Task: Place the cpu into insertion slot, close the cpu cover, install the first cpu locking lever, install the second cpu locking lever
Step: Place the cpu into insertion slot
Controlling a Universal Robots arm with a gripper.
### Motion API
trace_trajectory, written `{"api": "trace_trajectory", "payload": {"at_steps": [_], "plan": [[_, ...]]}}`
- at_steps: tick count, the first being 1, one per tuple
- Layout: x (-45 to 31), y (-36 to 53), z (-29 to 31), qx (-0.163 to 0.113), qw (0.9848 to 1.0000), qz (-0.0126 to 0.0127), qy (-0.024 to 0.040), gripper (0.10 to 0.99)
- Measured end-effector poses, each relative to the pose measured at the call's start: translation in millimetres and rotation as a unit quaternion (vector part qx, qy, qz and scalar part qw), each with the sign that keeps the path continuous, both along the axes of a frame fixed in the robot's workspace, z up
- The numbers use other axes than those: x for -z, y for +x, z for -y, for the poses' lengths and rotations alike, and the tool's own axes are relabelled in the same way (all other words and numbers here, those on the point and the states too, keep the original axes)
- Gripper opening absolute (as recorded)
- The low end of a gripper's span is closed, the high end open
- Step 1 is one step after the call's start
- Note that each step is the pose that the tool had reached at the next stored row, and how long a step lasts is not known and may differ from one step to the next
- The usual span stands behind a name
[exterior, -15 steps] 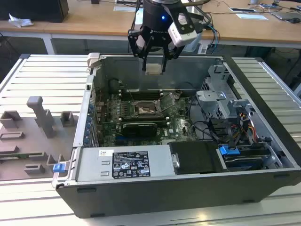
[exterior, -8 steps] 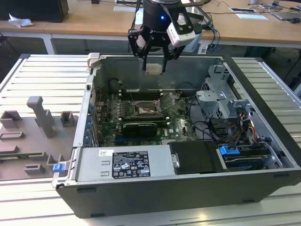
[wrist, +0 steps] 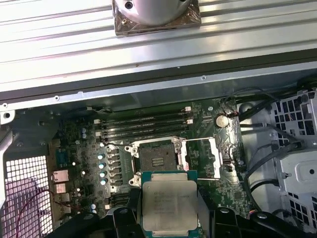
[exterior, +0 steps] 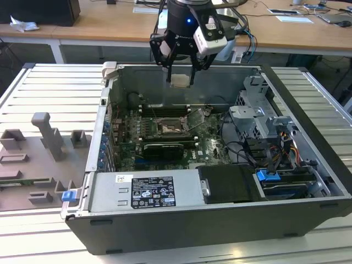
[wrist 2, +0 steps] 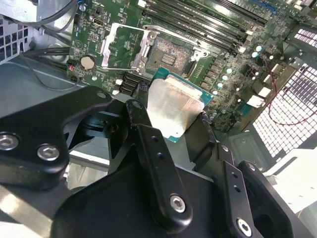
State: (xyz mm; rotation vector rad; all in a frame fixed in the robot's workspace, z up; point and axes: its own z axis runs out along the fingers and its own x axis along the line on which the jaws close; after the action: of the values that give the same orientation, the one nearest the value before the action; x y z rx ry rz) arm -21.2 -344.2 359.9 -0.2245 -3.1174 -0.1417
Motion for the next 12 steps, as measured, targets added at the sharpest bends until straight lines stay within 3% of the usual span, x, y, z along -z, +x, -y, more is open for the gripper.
{"api": "trace_trajectory", "payload": {"at_steps": [12], "plan": [[0.6, -0.3, 0.0, 0.021, 0.9998, 0.0, 0.0, 0.537]]}}
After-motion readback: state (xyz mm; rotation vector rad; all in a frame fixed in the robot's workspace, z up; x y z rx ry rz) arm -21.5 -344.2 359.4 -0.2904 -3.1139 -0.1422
